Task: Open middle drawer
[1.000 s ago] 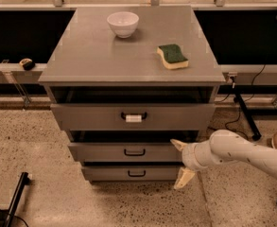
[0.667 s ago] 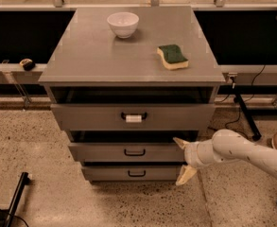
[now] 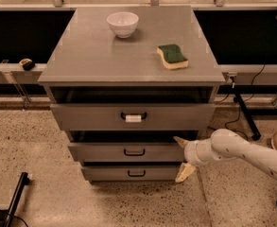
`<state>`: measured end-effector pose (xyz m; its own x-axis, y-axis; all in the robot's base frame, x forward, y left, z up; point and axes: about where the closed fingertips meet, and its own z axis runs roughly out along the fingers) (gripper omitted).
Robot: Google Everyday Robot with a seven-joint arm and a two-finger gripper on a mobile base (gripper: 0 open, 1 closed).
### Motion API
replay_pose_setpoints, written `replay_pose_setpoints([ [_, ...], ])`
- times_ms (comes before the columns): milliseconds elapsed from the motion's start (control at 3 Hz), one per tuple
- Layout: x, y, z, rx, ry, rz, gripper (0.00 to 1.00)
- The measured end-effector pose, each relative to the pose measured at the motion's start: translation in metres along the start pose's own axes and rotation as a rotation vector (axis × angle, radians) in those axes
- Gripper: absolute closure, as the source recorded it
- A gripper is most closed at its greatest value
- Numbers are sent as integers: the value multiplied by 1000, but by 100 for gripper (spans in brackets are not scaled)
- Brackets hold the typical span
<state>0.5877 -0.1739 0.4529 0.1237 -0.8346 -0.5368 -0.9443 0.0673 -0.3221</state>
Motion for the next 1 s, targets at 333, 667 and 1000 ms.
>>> replay_pose_setpoints([
  [333,10,-5,10,4,-1,22,0],
  [667,14,-9,18,13,12,43,7],
  [1000,15,-11,24,27,26,57,23],
])
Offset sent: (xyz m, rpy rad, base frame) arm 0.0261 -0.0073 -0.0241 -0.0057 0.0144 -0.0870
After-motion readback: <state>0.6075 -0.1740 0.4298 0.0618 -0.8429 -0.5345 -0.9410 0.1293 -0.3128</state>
